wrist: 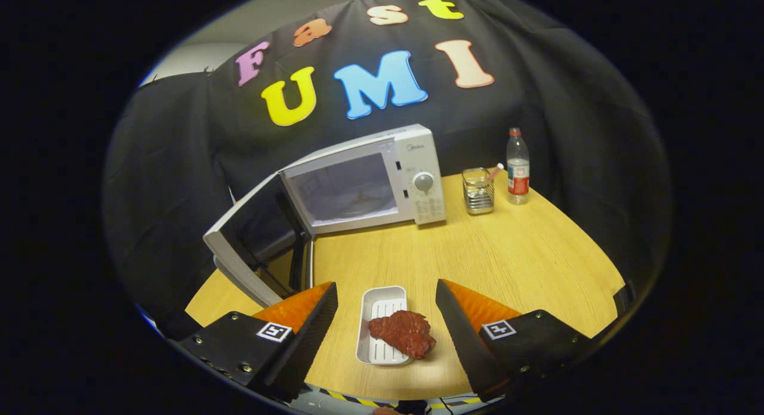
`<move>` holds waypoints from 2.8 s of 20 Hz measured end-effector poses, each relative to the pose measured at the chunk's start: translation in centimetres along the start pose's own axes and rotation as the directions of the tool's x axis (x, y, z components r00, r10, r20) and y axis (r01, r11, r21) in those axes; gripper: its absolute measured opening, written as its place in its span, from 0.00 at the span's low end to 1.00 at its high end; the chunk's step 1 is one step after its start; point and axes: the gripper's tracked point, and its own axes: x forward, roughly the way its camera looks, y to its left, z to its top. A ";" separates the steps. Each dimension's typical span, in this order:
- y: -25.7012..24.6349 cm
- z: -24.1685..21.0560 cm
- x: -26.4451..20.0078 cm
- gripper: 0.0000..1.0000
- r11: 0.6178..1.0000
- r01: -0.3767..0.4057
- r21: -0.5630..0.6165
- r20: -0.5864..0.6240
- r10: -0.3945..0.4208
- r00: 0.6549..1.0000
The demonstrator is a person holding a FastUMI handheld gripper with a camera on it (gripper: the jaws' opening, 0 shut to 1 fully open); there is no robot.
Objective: Open the microwave, put the food inside, and close the microwave door.
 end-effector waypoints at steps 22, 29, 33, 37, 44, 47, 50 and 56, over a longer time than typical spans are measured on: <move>-2.2 -7.4 4.1 0.12 0.876 -0.080 0.475 -0.213 0.203 0.956; -1.2 -5.9 2.8 0.12 0.897 -0.098 0.430 -0.203 0.202 0.958; -0.8 -3.4 2.4 0.12 0.897 -0.126 0.425 -0.170 0.216 0.961; 0.0 -0.3 2.6 0.12 0.883 -0.171 0.438 -0.123 0.247 0.961; 1.7 4.0 5.0 0.12 0.883 -0.223 0.413 -0.089 0.283 0.955; 3.1 5.8 6.6 0.12 0.876 -0.254 0.409 -0.074 0.309 0.948; 4.5 7.5 8.7 0.12 0.868 -0.281 0.410 -0.058 0.333 0.941; 7.6 10.0 12.5 0.11 0.853 -0.327 0.408 -0.032 0.371 0.928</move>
